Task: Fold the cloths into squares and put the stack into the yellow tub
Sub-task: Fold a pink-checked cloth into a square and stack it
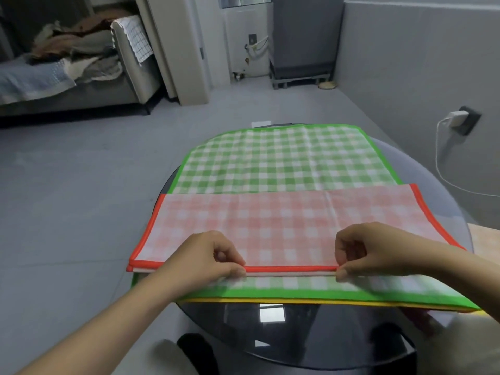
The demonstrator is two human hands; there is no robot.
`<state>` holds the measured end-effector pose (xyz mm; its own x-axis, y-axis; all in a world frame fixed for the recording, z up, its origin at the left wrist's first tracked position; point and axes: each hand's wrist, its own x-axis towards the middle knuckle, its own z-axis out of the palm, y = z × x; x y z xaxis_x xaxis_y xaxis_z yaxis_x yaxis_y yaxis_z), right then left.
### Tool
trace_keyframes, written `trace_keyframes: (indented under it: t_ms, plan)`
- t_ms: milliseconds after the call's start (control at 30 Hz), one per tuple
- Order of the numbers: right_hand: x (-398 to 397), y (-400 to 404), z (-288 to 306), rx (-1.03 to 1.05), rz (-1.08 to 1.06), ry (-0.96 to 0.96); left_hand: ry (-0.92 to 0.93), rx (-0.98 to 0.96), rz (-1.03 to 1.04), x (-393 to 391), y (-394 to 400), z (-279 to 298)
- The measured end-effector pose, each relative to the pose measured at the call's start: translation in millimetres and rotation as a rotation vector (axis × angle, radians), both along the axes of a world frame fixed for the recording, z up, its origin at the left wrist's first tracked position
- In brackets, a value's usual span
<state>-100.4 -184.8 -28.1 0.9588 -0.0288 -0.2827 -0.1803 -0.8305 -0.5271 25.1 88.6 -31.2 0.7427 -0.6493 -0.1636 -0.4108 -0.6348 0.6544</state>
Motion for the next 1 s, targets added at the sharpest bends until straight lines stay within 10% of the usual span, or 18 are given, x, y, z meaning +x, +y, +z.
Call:
trace_keyframes:
  t_ms: [1000]
  plan:
    - [28,-5,6,-0.042,0.008,0.037,-0.451,0.353,-0.246,28,-124,-50]
